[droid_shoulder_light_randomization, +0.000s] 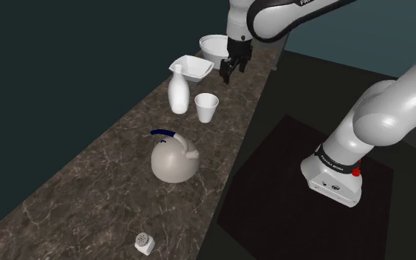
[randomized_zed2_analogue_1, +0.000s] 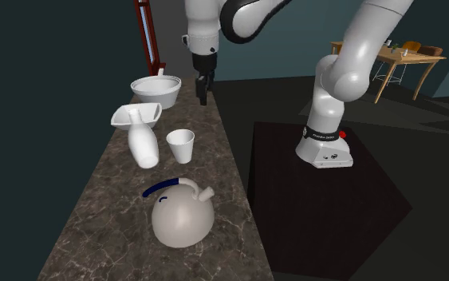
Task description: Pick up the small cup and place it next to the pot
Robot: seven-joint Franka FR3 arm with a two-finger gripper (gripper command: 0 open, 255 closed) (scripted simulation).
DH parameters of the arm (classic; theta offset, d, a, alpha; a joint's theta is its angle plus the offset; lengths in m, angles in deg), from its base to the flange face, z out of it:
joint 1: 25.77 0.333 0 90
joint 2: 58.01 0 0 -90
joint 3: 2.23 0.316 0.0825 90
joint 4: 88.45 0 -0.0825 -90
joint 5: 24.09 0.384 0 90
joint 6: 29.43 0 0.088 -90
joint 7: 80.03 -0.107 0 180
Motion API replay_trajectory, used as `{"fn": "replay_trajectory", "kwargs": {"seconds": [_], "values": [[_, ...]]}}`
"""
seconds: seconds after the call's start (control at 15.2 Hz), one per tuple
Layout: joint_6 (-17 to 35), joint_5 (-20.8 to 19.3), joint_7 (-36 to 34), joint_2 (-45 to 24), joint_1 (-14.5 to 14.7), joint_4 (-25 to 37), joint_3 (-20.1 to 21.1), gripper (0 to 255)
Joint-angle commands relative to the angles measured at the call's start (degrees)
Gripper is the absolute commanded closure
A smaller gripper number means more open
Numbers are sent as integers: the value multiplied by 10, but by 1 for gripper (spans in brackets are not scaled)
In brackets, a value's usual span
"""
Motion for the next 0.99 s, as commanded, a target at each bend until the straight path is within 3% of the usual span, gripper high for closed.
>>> {"fn": "replay_trajectory", "kwargs": {"seconds": [0.0, 0.46, 0.92], "values": [[29, -13, -24, -39, -2, 7, 10, 0], [107, -92, -115, -202, -6, 74, 28, 0], [145, -174, -199, -367, 21, 180, 11, 0]]}}
